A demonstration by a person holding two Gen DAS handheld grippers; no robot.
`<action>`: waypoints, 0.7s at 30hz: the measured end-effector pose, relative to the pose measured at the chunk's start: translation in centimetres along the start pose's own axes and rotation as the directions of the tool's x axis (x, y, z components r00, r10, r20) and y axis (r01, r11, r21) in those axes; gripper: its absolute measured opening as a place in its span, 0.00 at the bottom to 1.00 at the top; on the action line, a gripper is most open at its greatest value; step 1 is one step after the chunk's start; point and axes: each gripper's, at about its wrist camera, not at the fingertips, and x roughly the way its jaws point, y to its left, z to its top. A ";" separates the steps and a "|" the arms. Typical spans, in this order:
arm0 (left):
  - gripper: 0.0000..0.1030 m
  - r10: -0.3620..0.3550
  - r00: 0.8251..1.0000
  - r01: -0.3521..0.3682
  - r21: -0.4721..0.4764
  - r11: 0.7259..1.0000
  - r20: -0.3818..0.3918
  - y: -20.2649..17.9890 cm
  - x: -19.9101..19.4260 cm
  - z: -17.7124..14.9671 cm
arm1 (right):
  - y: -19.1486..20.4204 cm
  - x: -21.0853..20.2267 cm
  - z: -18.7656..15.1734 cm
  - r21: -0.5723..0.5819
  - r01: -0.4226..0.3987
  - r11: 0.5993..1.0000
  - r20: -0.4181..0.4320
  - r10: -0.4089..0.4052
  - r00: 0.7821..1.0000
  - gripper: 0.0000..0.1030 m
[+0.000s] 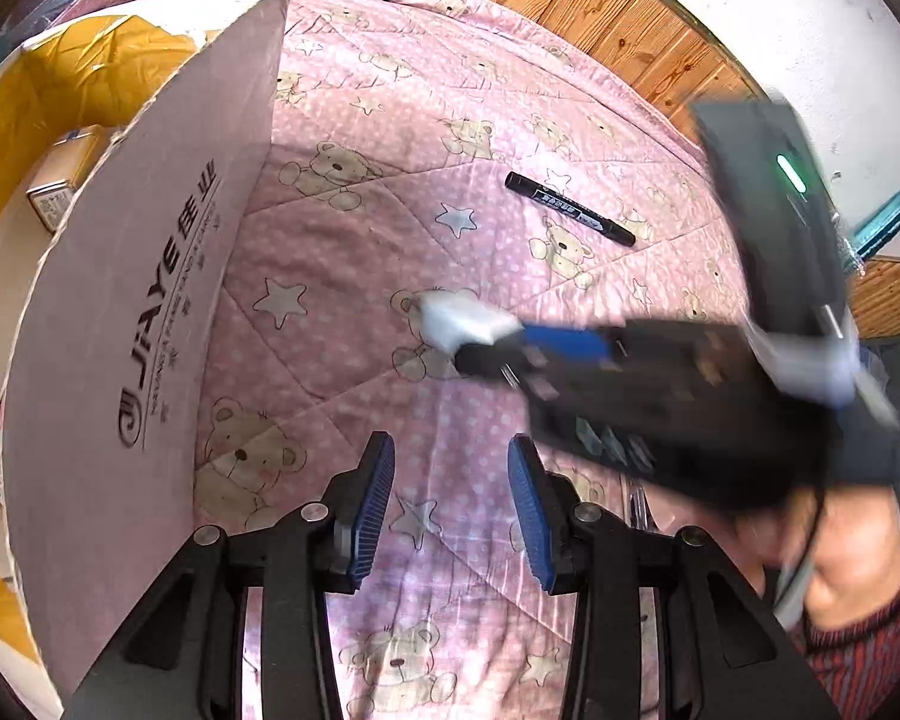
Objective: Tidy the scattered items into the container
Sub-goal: 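Close the left tool on the white wall charger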
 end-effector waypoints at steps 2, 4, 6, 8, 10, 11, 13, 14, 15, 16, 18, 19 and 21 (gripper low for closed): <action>0.42 -0.002 1.000 0.002 -0.002 1.000 -0.008 0.2 0.0 -0.6 | -0.1 -1.7 -2.7 0.044 -0.051 0.998 0.021 0.050 0.999 0.34; 0.42 -0.007 0.999 0.007 0.006 1.000 -0.033 0.0 0.3 -1.2 | -0.6 -3.8 -5.0 0.101 -0.090 0.991 0.072 0.083 0.994 0.39; 0.42 -0.007 0.999 0.008 0.014 1.000 -0.048 -0.2 0.5 -1.6 | -0.9 -6.5 -6.9 0.151 -0.063 0.986 0.147 0.041 0.988 0.40; 0.42 -0.020 0.998 0.022 0.021 1.000 -0.061 -0.7 0.9 -1.7 | -1.0 -8.5 -8.8 0.193 -0.011 0.981 0.204 -0.030 0.979 0.45; 0.42 -0.014 0.998 0.017 0.039 0.999 -0.058 -1.4 1.3 -1.7 | -1.4 -9.1 -10.2 0.221 0.079 0.972 0.208 -0.126 0.970 0.47; 0.43 -0.009 0.999 0.012 0.051 0.999 -0.054 -1.8 1.5 -1.7 | -1.7 -9.1 -10.9 0.233 0.115 0.966 0.202 -0.164 0.965 0.47; 0.45 0.002 0.999 0.002 0.072 0.997 -0.050 -2.7 2.4 -1.8 | -2.6 -7.9 -11.5 0.252 0.148 0.956 0.174 -0.196 0.965 0.47; 0.45 0.009 0.998 -0.005 0.077 0.997 -0.058 -3.1 3.0 -1.8 | -3.0 -7.4 -11.6 0.252 0.162 0.954 0.156 -0.205 0.966 0.47; 0.45 0.010 0.998 -0.005 0.080 0.997 -0.068 -3.5 3.7 -1.7 | -3.1 -6.9 -11.8 0.246 0.173 0.954 0.146 -0.214 0.966 0.47; 0.45 0.014 0.997 -0.008 0.083 0.996 -0.071 -3.8 4.4 -1.6 | -3.2 -6.7 -12.3 0.243 0.182 0.953 0.145 -0.221 0.964 0.47; 0.47 0.040 0.997 -0.033 0.102 0.994 -0.065 -4.2 5.5 -1.5 | -3.6 -6.0 -12.7 0.263 0.181 0.948 0.145 -0.224 0.964 0.44; 0.49 0.038 0.997 -0.031 0.110 0.993 -0.061 -4.2 6.0 -1.5 | -4.0 -5.6 -13.0 0.290 0.157 0.944 0.151 -0.207 0.967 0.37; 0.49 0.039 0.998 -0.032 0.156 0.987 -0.045 -4.2 6.3 -1.4 | -4.8 -5.3 -13.8 0.378 0.083 0.922 0.167 -0.156 0.974 0.28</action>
